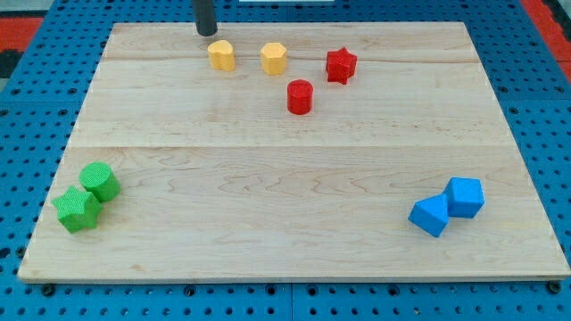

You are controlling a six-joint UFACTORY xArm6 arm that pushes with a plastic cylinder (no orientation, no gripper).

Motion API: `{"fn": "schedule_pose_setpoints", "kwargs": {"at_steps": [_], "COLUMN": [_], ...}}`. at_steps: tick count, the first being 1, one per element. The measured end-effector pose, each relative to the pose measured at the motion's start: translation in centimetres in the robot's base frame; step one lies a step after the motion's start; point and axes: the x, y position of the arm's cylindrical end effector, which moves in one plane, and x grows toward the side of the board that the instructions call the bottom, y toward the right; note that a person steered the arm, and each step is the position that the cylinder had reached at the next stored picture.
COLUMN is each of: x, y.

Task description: Move the yellow heart diagonally to the top left side of the red circle

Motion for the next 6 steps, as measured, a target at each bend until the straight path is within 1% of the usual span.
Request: {"fn": "schedule_pose_setpoints", "kwargs": {"at_steps": [1, 2, 3, 4, 5, 6], "x": [5.3, 7.2, 5.6, 3.6, 7.0, 9.0], "y": [0.1, -0.6, -3.2, 0.5, 4.4, 4.0]}}
